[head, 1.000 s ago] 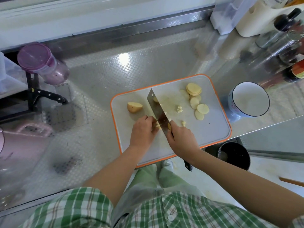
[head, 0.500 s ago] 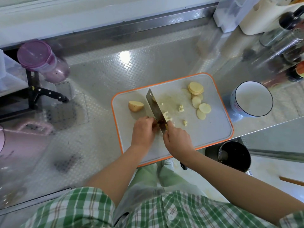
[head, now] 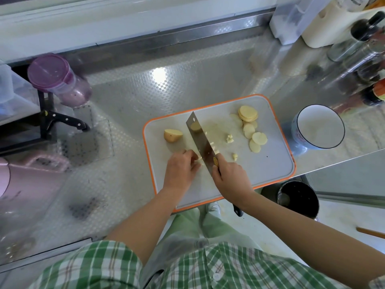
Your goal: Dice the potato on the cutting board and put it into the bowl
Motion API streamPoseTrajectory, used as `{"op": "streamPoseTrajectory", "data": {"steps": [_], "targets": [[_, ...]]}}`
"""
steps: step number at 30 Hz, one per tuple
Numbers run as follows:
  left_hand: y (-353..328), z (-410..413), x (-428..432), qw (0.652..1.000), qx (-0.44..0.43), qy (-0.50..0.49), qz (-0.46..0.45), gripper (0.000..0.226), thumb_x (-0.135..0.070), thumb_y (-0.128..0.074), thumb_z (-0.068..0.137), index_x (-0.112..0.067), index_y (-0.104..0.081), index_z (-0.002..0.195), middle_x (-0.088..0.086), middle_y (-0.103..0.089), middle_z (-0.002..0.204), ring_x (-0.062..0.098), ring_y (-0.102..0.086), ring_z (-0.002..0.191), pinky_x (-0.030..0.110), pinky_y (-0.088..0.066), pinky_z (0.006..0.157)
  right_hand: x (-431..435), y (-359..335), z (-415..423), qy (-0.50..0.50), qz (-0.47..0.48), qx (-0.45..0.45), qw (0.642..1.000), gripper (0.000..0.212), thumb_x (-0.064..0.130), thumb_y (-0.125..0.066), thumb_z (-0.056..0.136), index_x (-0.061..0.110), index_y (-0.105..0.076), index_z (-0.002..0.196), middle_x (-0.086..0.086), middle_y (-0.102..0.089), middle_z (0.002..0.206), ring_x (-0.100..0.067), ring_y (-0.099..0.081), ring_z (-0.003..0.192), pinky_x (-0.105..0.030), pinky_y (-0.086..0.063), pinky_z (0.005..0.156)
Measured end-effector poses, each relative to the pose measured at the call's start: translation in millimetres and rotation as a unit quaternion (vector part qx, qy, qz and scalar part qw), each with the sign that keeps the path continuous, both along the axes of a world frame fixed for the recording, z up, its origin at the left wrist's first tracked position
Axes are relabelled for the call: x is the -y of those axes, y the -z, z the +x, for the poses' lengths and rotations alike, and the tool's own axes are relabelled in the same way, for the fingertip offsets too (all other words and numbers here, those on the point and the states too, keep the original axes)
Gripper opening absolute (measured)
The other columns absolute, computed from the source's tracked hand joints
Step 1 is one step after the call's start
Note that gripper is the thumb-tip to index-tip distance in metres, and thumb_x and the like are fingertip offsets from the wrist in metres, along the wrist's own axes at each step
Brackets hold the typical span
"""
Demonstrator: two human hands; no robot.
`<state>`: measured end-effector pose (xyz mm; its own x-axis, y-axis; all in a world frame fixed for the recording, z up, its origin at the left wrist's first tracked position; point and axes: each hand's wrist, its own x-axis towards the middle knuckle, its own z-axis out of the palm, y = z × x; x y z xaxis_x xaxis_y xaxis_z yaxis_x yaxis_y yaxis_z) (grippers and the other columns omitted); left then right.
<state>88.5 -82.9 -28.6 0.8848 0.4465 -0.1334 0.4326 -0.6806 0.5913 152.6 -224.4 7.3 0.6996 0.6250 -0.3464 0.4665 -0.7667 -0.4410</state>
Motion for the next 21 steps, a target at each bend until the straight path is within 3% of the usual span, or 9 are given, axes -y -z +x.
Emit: {"op": "streamPoseTrajectory", "data": {"steps": [5,11,16,21], "targets": [[-1.4,1.4,1.8,1.0,-0.012,-0.004,0.017,0.018,-0.022,-0.075,0.078,-0.016,-0.066,0.092,0.003,-0.065,0.083,0.023,-0.059,0.078,0.037,-0.05,0.071,-2.4,2.2,0.1,0.013,-0.006,0.02,1.0,0.015,0.021,-0.036,0.099,0.01,-0.042,0.108,-0.004,-0.044,0.061,-0.032,-0.047,0.059,-0.035,-0.032,0.054],[-0.4,6.6,3.6,0.999,-0.028,-0.013,0.032,0.016,-0.031,-0.072,0.082,-0.018,-0.067,0.09,0.001,-0.063,0.084,0.022,-0.058,0.079,0.034,-0.048,0.065,3.3,-2.1,3.4,0.028,0.011,0.011,0.999,0.006,0.019,-0.037,0.098,0.015,-0.035,0.094,-0.002,-0.04,0.057,-0.034,-0.046,0.058,-0.035,-0.031,0.053],[-4.4,4.9,0.5,0.999,0.003,-0.042,0.017,0.013,-0.019,-0.062,0.087,-0.017,-0.063,0.1,0.0,-0.065,0.084,0.021,-0.06,0.078,0.038,-0.05,0.068,4.1,-2.0,-0.9,0.052,0.04,-0.026,0.998,0.007,0.018,-0.038,0.098,0.014,-0.038,0.093,-0.007,-0.049,0.059,-0.033,-0.049,0.058,-0.036,-0.032,0.051],[-3.3,-8.1,-10.4,0.997,0.011,-0.071,0.029,0.007,-0.016,-0.056,0.089,-0.014,-0.062,0.094,0.003,-0.063,0.086,0.024,-0.058,0.078,0.04,-0.049,0.067,-7.3,3.4,-13.5,0.062,0.053,-0.075,0.994,0.006,0.017,-0.038,0.097,0.013,-0.041,0.094,-0.008,-0.049,0.06,-0.034,-0.05,0.059,-0.035,-0.032,0.052]]}}
